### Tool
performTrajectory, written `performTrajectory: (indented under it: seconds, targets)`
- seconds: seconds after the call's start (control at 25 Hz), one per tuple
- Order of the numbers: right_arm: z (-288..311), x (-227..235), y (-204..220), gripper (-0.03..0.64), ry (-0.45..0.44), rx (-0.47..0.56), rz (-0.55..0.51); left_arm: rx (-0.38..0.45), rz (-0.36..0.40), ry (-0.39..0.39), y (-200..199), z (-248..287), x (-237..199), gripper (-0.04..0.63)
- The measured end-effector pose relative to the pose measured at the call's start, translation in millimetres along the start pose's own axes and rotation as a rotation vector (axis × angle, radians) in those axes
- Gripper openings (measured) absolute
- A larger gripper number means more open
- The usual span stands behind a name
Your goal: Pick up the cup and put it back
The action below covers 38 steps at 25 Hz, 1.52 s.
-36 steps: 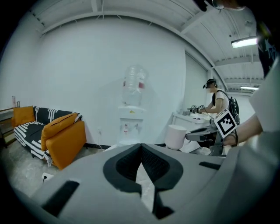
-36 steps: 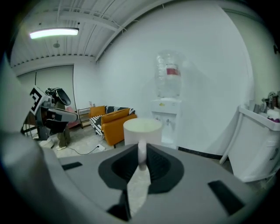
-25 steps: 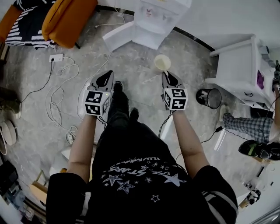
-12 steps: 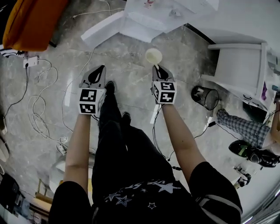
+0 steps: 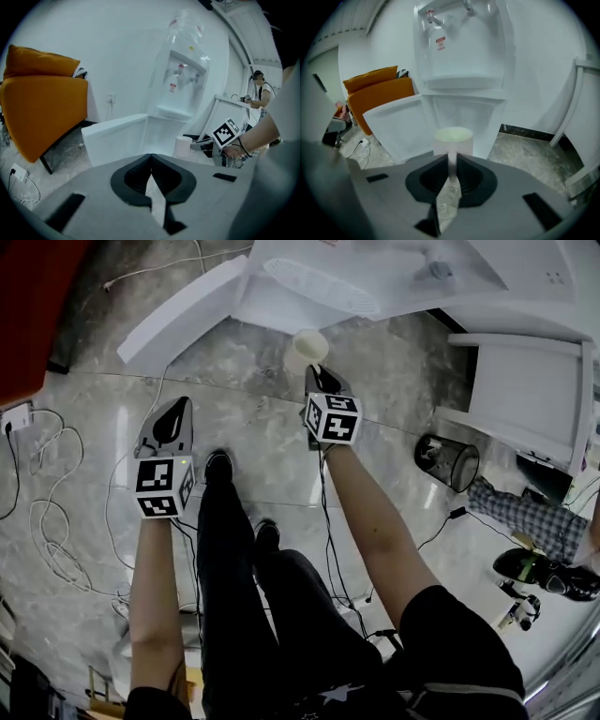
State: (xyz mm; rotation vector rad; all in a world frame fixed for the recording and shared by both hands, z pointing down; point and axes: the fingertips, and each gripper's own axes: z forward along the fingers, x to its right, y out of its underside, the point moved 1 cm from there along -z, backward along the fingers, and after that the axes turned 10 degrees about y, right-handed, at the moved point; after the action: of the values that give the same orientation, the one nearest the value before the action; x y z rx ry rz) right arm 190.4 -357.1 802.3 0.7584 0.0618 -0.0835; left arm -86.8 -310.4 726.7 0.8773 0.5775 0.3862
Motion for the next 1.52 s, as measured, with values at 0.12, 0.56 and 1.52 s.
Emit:
performTrajectory:
  seconds: [0.12,0.56,1.52]
  targets:
    - [49,6,4,0.048,0.017,0.027,-0.003,-0.002,0.019,0.013,30,25,-15,0.009]
    - [198,24,1,0.048,0.13,0.108,-0.026,0.029,0.13,0.064,82,103,-48,0.009]
    - [190,-15,-18,0.202,0.017,0.1,-0.184,0.046,0.117,0.069,58,77,-40,0.009]
